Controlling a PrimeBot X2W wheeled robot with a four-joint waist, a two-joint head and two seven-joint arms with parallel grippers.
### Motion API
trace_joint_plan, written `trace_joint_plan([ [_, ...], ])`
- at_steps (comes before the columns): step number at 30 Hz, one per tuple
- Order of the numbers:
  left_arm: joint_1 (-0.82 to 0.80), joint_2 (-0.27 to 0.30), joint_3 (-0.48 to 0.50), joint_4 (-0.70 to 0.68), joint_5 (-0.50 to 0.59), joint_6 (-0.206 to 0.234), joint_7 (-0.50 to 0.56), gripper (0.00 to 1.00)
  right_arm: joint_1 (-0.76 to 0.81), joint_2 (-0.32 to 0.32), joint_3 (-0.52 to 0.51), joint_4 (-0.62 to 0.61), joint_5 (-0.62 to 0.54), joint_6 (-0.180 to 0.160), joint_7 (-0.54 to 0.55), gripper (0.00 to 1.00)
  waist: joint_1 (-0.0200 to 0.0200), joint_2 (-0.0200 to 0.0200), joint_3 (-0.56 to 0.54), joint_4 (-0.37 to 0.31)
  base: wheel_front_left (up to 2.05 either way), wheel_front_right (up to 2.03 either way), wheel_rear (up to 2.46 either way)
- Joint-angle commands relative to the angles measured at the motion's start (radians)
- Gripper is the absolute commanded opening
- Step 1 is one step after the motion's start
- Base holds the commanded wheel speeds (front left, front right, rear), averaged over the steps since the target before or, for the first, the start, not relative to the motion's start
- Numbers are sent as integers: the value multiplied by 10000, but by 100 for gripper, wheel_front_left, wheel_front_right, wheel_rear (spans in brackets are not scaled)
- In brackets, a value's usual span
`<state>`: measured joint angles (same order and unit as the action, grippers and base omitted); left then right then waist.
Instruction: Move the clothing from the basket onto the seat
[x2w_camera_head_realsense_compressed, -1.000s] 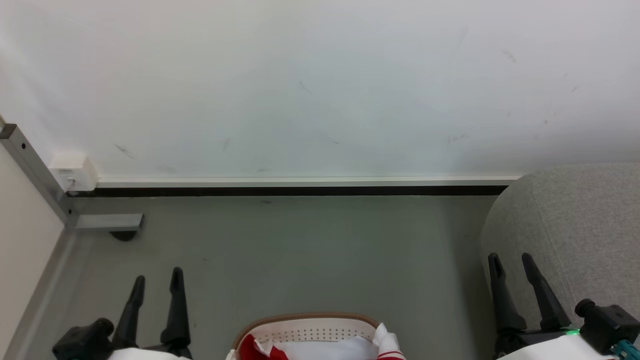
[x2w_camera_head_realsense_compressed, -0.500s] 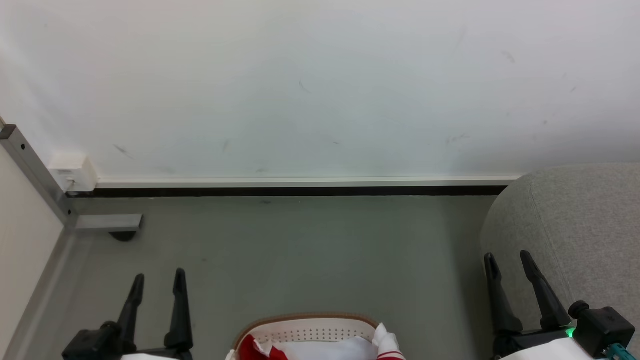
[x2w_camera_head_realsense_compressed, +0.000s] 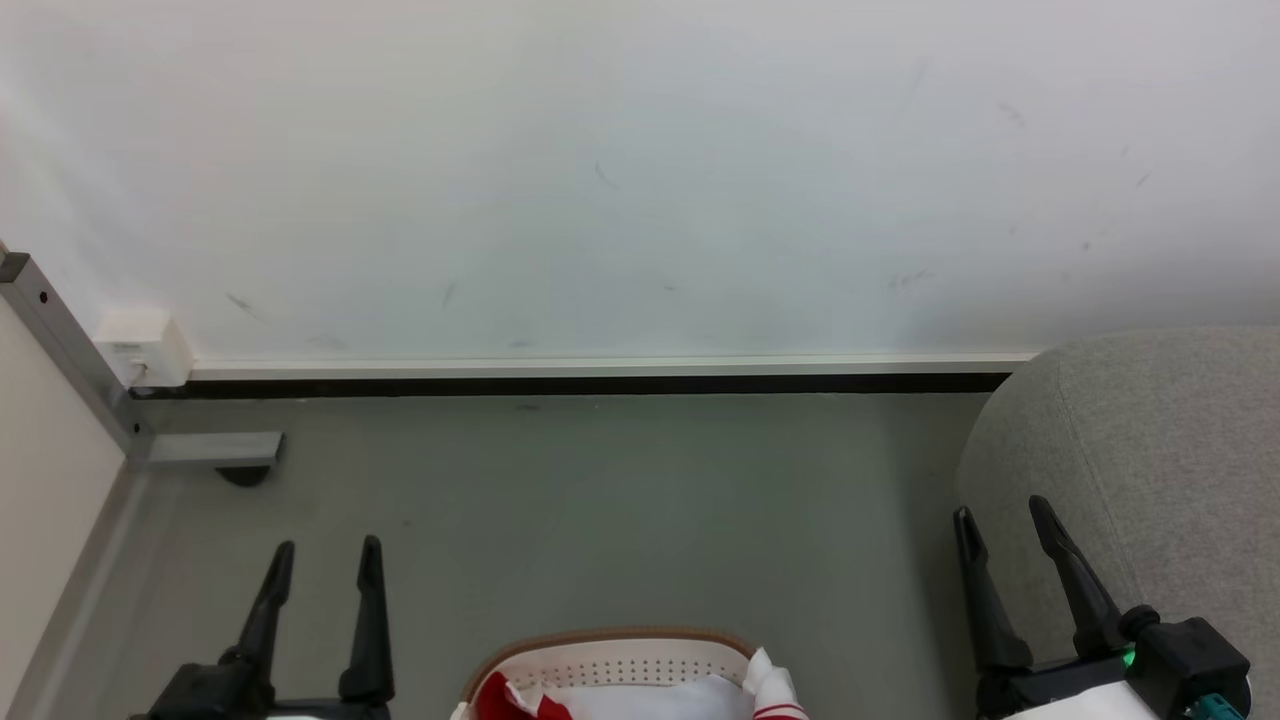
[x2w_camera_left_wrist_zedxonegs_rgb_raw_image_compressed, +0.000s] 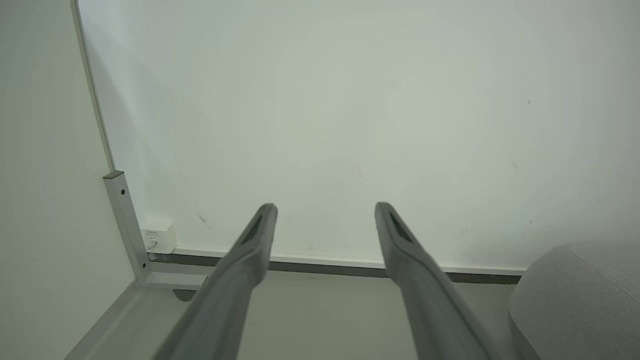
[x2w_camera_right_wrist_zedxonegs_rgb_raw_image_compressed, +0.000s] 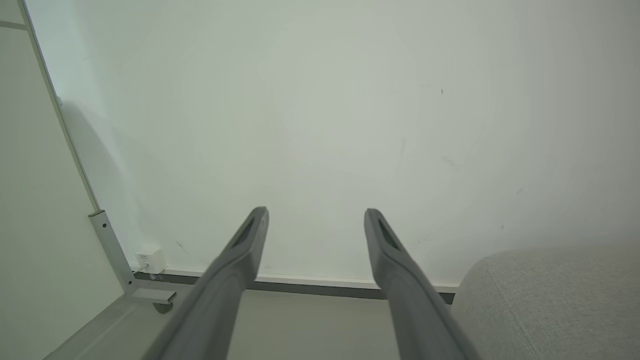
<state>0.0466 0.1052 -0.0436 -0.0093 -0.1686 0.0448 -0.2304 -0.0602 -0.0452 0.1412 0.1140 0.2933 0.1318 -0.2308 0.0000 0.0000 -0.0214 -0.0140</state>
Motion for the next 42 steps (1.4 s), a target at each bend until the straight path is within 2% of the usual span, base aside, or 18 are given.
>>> trace_joint_plan([
  [1,83,48,2,-99,291,18,-109,100,-23,-81,22,-78,-175,-18,-97,100,0,0,-5,-1,0,0,0],
  [16,227,-5,2,-289,1317,34,-362,100,28,-82,225,-256,-950,-21,-365,100,0,0,-48,-33,0,0,0],
  [34,212,-146,187,-152,1156,-79,-346,100,-82,-76,201,-225,-551,-21,-353,100,0,0,-20,-307,0,0,0],
  [42,213,-183,209,290,899,-339,-346,100,-168,-76,174,-227,-436,-21,-339,100,0,0,192,-838,0,0,0],
])
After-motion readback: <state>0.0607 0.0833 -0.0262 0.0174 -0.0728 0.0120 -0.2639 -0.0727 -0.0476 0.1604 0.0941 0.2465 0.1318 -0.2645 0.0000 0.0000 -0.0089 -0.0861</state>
